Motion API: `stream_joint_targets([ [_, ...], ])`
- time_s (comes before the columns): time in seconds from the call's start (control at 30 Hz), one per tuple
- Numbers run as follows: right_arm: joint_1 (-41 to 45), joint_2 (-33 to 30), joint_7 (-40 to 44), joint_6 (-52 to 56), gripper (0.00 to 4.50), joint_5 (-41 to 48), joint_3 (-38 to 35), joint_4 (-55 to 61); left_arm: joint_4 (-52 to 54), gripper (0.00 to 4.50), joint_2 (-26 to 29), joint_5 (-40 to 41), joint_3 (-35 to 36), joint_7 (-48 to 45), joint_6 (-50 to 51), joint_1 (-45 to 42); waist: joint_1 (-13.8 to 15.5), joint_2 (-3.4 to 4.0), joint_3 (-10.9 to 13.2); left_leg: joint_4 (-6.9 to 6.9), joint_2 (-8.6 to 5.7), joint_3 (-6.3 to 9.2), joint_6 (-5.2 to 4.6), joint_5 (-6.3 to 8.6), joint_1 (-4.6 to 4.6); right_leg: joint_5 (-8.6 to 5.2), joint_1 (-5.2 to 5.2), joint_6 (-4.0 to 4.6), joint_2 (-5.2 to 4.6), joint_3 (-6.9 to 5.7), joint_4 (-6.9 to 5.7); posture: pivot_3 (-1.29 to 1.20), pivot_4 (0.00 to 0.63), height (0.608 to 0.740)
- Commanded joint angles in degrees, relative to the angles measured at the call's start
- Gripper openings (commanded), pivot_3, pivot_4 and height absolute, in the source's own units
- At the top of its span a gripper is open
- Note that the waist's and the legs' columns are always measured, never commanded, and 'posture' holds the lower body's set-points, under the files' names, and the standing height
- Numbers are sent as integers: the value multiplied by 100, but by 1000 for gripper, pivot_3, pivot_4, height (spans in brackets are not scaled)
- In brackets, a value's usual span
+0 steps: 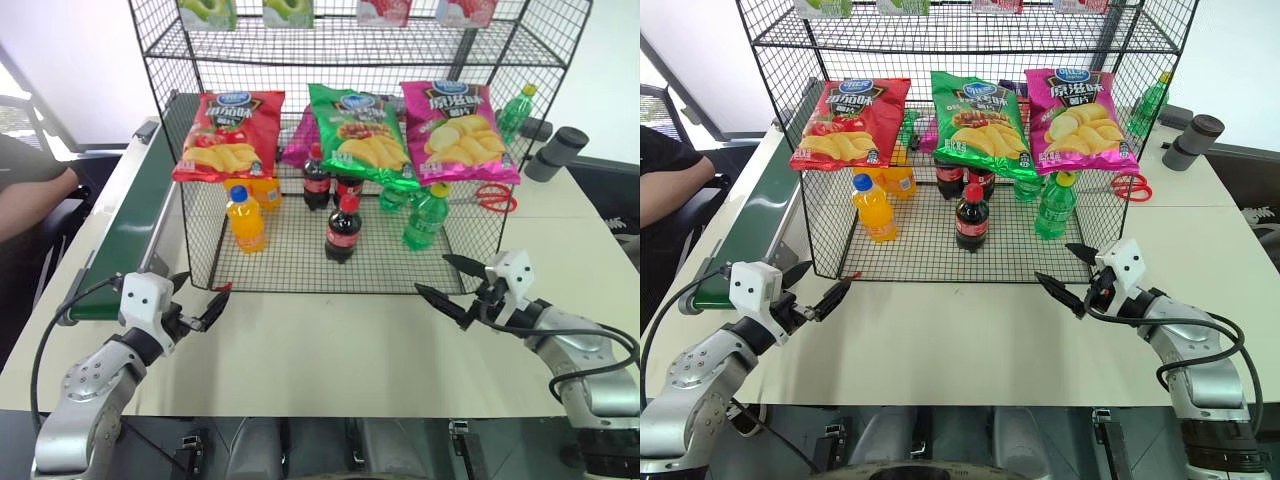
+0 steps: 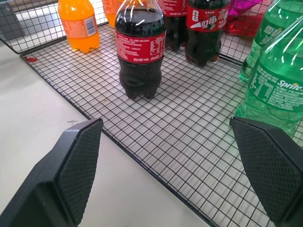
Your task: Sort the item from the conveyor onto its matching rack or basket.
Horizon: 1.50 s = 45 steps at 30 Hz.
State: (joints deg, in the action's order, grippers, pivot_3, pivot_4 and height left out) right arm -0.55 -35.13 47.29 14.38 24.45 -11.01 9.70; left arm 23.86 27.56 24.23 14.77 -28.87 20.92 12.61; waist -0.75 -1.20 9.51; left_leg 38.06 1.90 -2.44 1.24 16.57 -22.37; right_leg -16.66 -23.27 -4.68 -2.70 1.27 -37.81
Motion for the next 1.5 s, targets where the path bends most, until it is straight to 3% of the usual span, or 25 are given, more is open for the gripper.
stream_joint_targets([
  [0.03, 69, -5, -31, -17, 4455, 57, -54, 226, 226, 4500, 68, 56, 69, -110, -107, -46, 0, 0, 0, 0, 0, 0, 0, 0, 0, 0, 0, 0, 0, 0, 0, 0, 150, 734],
  [1.5, -31, -241, 40, -100, 4455, 36, -337, 70, 2, 4500, 119, -65, 142, -157, -281, -33, -2, 0, 0, 2, 0, 0, 0, 0, 2, 1, 2, -1, 3, 0, -2, 0, 150, 734],
])
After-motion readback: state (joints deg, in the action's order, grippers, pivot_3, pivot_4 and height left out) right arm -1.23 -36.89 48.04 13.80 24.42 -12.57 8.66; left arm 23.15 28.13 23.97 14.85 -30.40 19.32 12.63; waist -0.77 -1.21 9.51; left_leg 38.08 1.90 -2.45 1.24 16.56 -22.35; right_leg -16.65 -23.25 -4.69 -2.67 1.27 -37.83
